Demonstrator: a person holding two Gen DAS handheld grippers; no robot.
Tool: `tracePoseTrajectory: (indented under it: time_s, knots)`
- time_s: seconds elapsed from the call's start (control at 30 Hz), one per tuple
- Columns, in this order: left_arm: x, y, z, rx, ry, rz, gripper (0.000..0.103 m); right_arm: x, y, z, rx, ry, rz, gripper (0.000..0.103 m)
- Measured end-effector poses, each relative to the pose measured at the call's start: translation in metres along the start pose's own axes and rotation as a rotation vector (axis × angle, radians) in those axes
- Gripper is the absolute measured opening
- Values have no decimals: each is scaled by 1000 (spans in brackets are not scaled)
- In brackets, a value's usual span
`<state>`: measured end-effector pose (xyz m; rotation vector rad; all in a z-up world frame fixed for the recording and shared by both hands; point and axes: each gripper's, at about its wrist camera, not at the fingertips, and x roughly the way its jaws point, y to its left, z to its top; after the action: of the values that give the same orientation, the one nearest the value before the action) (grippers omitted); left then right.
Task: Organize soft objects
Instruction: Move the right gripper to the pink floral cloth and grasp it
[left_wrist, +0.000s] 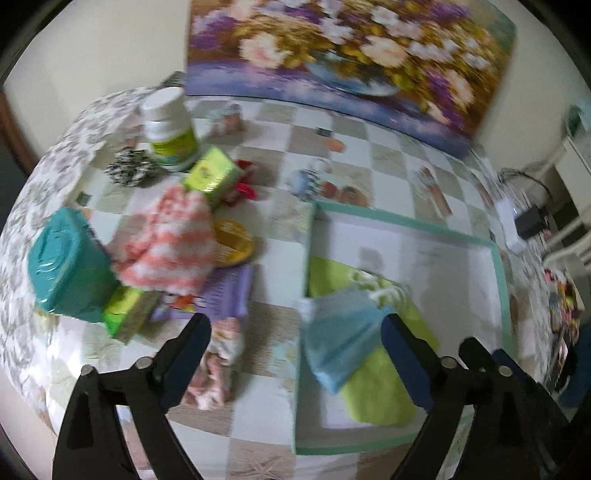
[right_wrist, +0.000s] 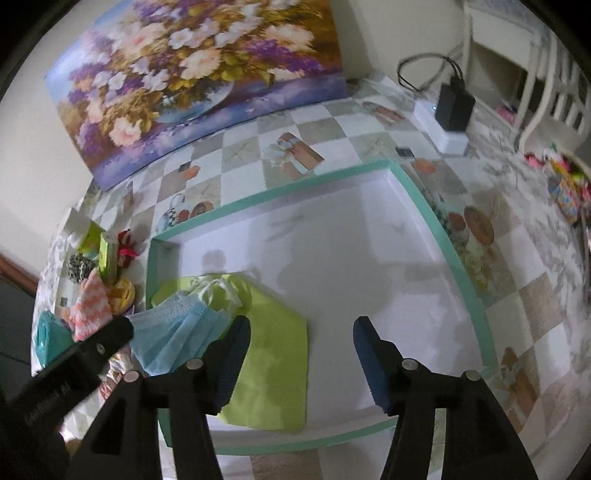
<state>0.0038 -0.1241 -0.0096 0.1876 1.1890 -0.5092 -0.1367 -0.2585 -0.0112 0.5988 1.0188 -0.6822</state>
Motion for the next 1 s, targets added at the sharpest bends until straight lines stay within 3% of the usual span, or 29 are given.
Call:
tracePoseTrajectory:
  time_s: [0.2,0.5,0.73,1.0]
  knots:
    - [-14,25,6,-72,-45,39,98,-1,14,-3,-52,-5,-1,69]
    - [-42,56,9,-98,-117,133,98,-25,41,-6,-97,-95,98,72]
    - [-48,86,2,-141,-71,122,98,-30,73,-15,-188,-105,123,72]
    - [-43,133,-10,-292,-7,88,98,-20,123,-37,-325,-48,180,72]
